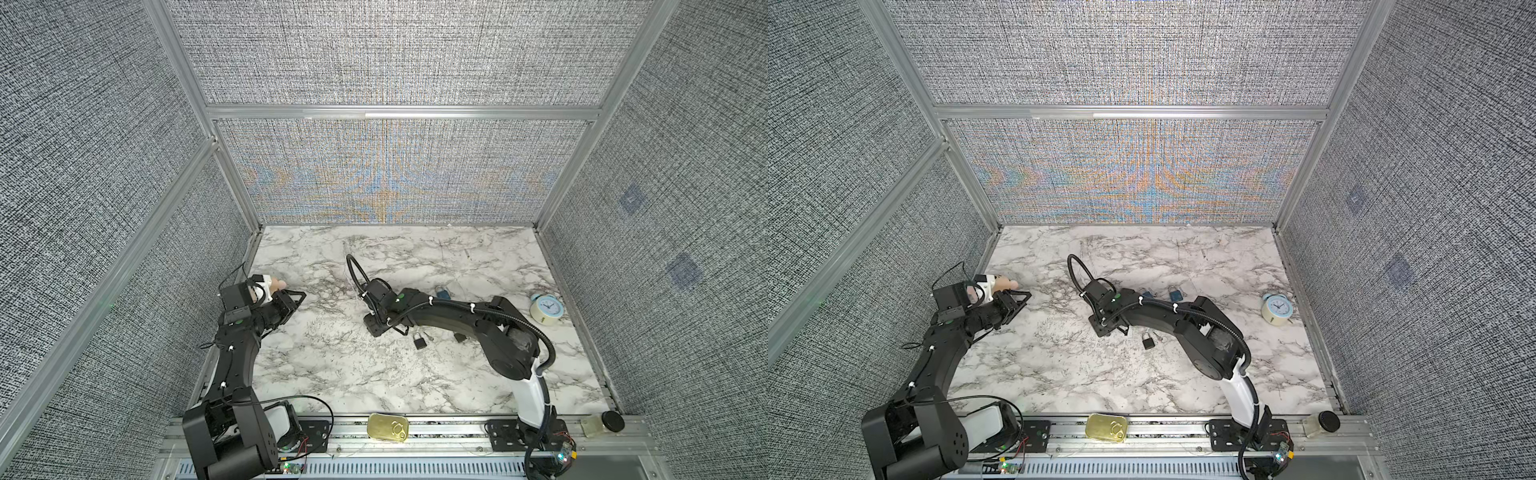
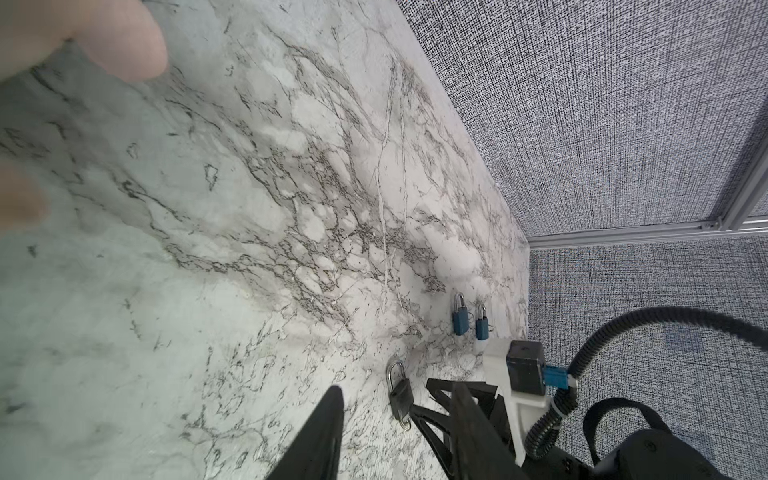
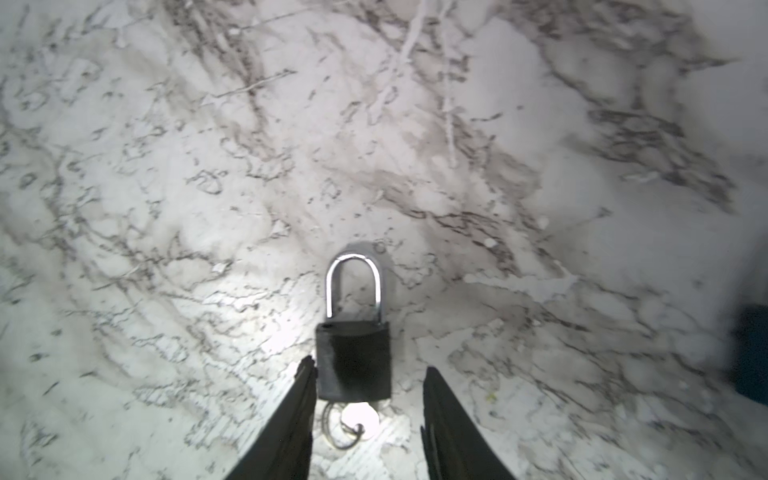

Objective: Lock with the key

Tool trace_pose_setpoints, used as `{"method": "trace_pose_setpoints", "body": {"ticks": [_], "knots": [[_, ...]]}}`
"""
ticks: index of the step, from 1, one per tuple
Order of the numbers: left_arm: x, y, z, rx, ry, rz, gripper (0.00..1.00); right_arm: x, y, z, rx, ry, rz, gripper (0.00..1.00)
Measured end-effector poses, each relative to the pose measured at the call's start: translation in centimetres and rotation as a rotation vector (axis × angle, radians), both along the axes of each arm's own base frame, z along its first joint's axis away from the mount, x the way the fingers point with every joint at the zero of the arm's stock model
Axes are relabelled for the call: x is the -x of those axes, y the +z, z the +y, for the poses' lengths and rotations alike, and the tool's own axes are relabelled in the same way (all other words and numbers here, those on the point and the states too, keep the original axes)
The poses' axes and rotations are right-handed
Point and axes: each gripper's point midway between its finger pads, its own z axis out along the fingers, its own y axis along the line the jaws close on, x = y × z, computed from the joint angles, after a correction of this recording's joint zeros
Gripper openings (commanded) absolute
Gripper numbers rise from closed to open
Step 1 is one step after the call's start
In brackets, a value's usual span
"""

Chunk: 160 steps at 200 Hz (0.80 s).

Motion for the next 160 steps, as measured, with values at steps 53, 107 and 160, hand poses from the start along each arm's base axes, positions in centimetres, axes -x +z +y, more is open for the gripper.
{"method": "trace_pose_setpoints", "body": {"ticks": [53,107,160], "knots": [[0.2,-1.0,-0.8,-0.020,-0.042,0.015,0.44,0.6,-1.7,0.0,0.038,0.039,0.041,0.40],[0.9,-2.5,-3.9,-0.047,-0.152,0.062,0.44,0.6,-2.2,0.0,0.057,0.049,0.048,0.36],[1.9,-5.0,-6.6,-0.062,-0.239,0.136,0.44,0.5,-2.2,0.0,0.065,0.049,0.040,0.28]]}}
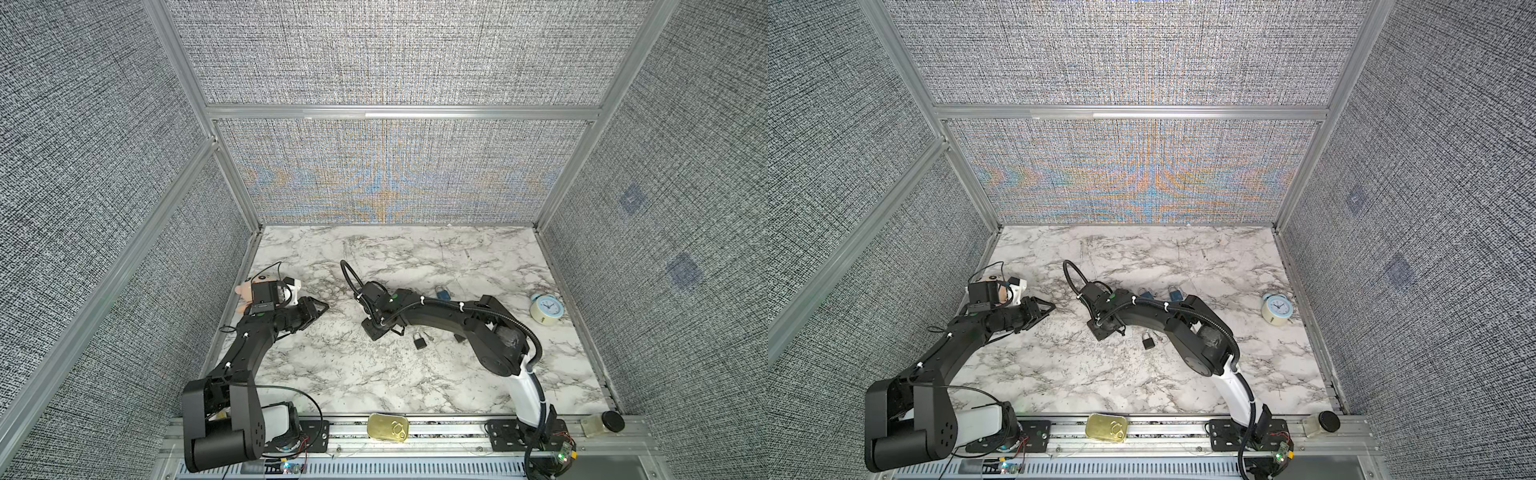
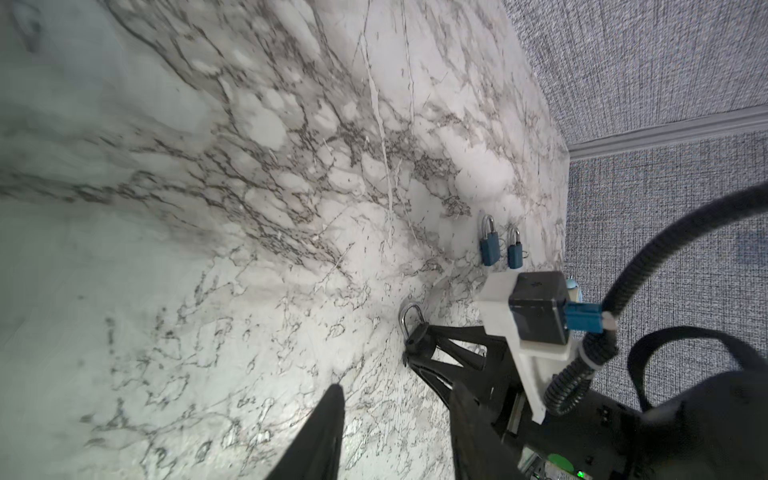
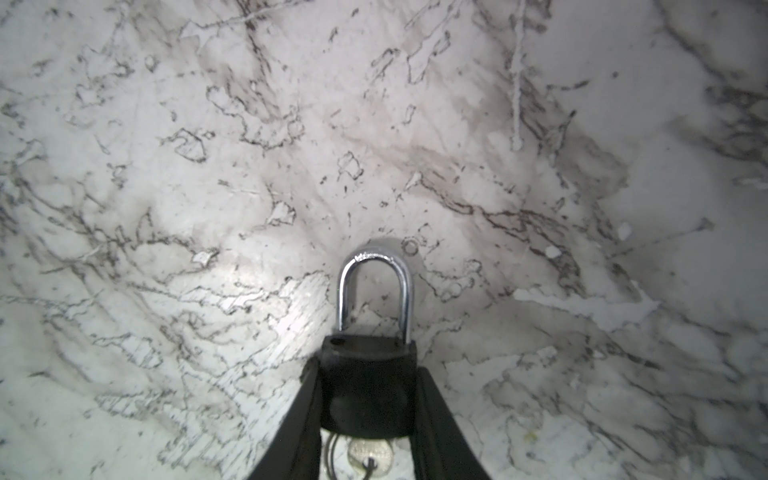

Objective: Lock with the key

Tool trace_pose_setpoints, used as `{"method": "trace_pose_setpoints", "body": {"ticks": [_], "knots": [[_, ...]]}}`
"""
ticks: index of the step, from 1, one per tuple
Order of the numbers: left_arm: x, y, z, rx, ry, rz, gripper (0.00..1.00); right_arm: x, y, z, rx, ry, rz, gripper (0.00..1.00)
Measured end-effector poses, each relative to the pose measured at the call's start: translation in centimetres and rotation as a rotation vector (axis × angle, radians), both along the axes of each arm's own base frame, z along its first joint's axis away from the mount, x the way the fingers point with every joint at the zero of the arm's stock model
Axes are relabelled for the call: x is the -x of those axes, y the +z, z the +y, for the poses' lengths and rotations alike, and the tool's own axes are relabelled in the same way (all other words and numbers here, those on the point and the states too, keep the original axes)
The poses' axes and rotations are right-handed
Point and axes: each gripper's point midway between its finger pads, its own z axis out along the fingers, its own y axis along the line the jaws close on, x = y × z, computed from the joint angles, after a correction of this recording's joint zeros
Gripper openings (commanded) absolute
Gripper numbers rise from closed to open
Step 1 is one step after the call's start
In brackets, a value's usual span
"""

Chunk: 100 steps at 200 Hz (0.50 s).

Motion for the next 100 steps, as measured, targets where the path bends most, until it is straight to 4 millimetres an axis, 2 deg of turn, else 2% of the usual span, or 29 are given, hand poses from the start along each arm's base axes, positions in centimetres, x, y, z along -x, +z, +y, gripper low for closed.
{"method": "trace_pose_setpoints", "body": {"ticks": [41,100], "knots": [[0.8,-2.0,-2.8,-0.001,-0.072,0.067,0.44,0.2,0.4,-0.6,0.005,-0.006,-0.006,0.27],[0.2,-3.8,-5.7,0.023,-0.118,0.095,0.44,0.5,3.3,-1.0,-0.046,-0.022,-0.029,0.26]]}}
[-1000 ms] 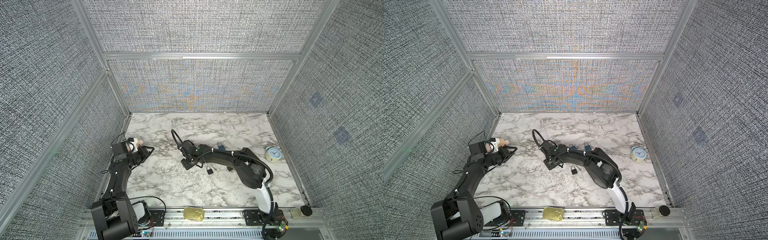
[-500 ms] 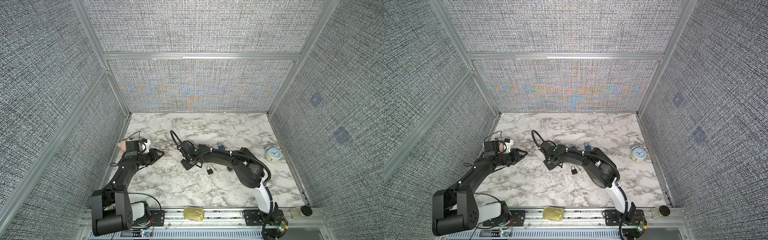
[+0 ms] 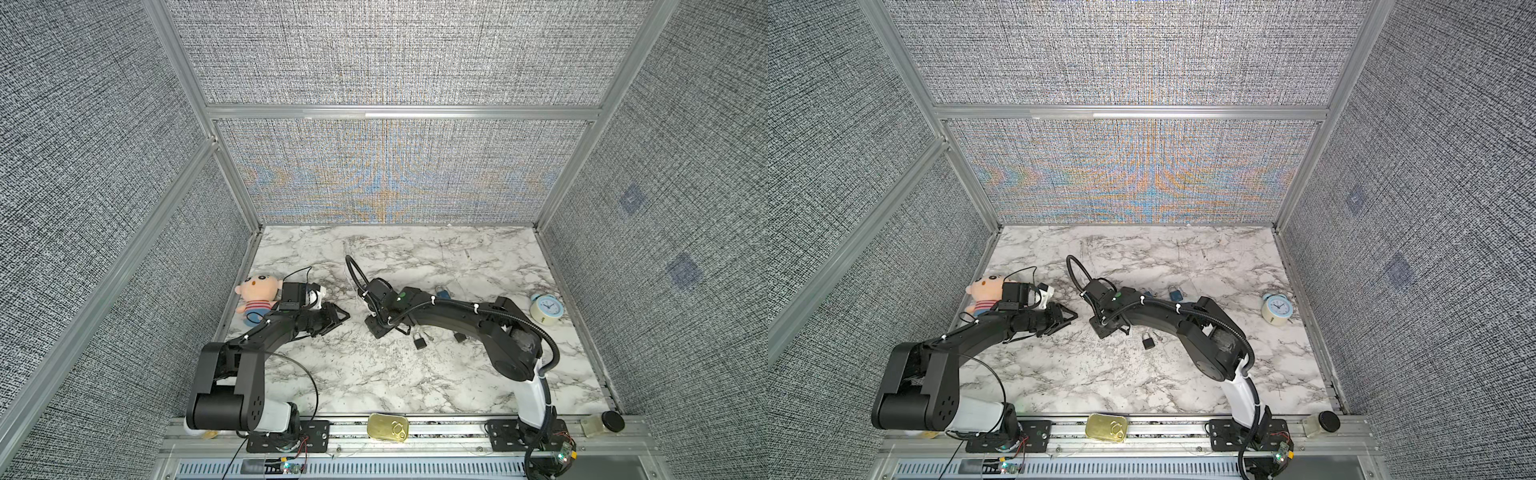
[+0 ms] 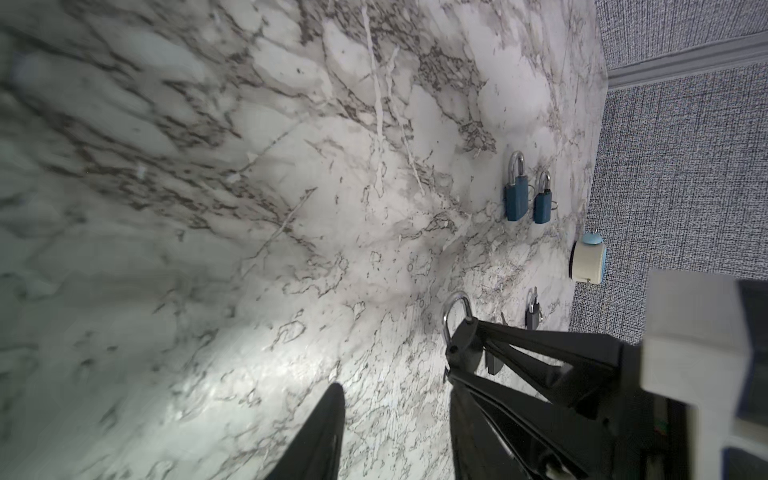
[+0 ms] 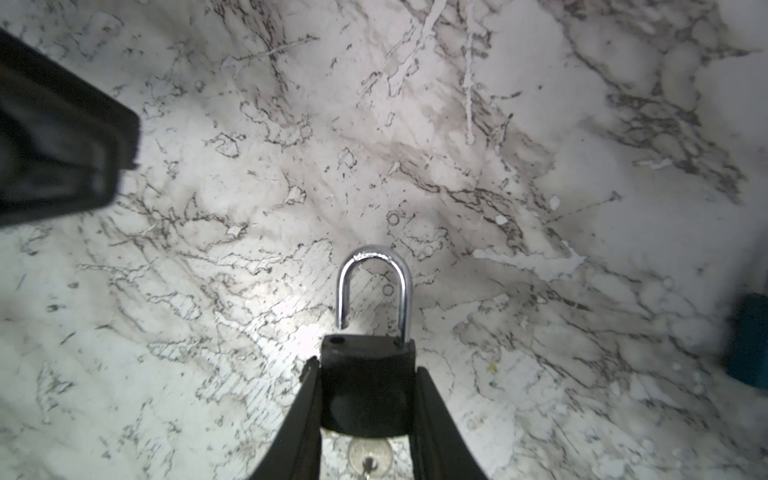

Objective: Lock with the key

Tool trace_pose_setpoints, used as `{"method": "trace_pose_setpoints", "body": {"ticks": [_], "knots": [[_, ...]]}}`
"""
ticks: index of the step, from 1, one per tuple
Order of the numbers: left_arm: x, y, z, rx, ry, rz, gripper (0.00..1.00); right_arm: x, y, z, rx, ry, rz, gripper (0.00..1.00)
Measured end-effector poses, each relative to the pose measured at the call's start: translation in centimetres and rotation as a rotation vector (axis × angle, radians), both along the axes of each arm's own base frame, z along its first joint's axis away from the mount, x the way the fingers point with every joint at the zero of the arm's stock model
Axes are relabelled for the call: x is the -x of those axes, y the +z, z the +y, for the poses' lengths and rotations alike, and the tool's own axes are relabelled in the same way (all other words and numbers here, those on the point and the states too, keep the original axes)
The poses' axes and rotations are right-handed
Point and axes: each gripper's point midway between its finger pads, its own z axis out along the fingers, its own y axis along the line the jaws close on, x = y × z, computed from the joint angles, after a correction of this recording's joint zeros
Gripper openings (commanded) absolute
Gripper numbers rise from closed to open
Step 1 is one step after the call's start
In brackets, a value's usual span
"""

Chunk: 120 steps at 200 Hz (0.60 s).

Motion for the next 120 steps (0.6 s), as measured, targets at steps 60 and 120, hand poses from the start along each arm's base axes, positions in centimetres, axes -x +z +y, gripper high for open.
{"method": "trace_pose_setpoints", "body": {"ticks": [60,120], "knots": [[-0.9,-0.3,-2.7,0.073,-0.045,-0.023,0.44,0.6,1.0,0.1,-0.032,0.006,0.015,0.26],[-1.1,0.3,-5.0,0.118,-0.097,-0.050,0.42,0.7,1.2,0.2,-0.044,0.000,0.024,0.26]]}}
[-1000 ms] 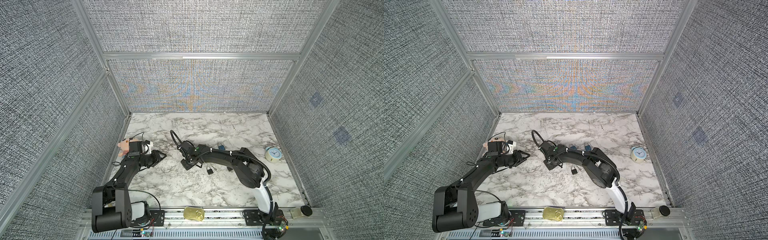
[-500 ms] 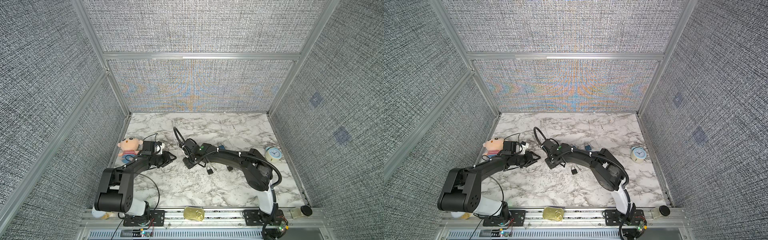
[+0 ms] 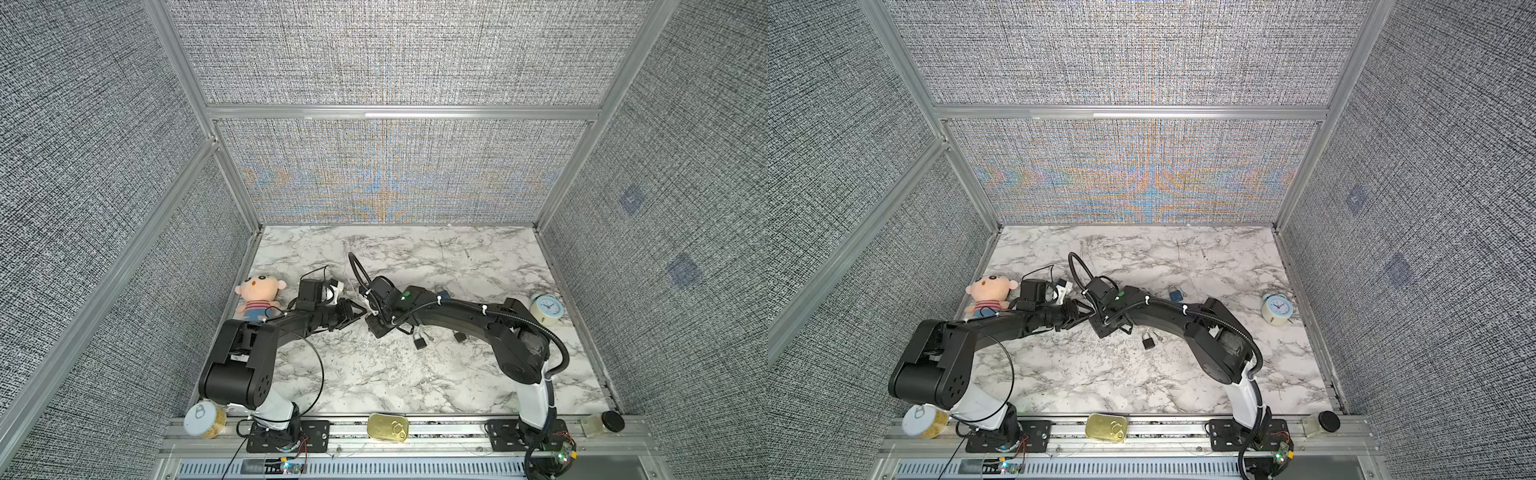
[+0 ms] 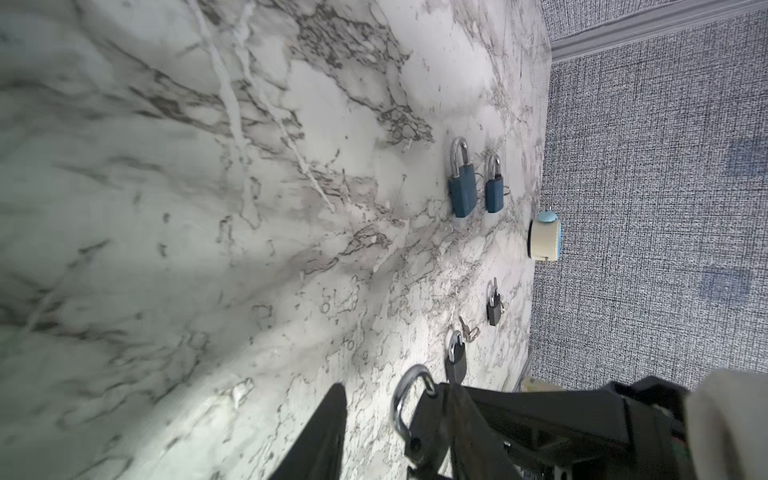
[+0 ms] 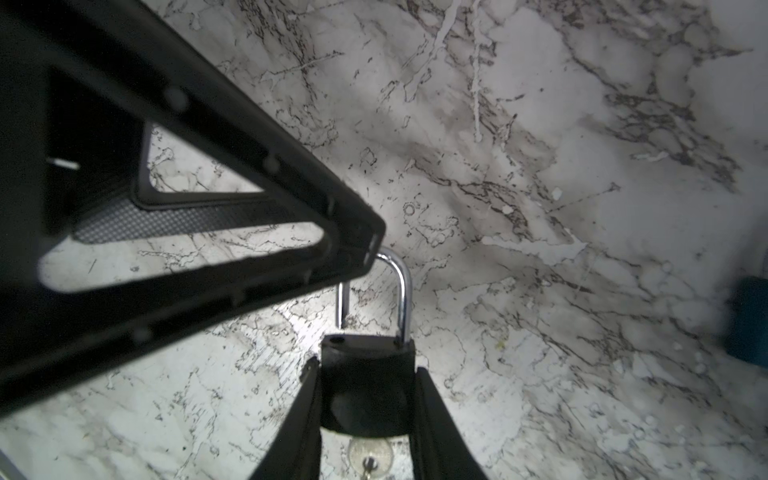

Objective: Lock with the key

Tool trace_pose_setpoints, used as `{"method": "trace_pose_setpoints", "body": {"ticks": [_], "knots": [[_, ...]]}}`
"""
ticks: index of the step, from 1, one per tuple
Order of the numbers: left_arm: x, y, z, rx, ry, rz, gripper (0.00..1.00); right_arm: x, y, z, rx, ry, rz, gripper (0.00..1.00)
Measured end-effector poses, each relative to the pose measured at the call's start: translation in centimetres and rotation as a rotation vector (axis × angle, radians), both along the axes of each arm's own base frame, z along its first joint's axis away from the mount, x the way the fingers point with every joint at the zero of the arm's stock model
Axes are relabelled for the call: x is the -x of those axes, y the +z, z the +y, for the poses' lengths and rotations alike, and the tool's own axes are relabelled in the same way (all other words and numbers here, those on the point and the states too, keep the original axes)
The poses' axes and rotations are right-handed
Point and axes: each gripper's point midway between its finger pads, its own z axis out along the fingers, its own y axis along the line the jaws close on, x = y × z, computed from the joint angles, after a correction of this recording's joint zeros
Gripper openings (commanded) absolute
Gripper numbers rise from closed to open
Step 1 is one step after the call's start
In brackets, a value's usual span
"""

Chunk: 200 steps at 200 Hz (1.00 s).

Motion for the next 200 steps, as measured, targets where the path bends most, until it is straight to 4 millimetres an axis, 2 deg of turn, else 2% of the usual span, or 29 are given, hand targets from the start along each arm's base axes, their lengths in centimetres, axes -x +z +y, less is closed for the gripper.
{"method": "trace_pose_setpoints", "body": {"ticks": [53,200], "knots": [[0.3,-0.3,-1.1,0.009,-0.028,0.010,0.40,0.0,0.0,0.0,-0.003,-0.005,0.005,0.26],[0.3,-0.3,-2.1,0.033,-0.051,0.010,0.25,0.0,0.1,0.1,-0.008,-0.007,0.006,0.26]]}}
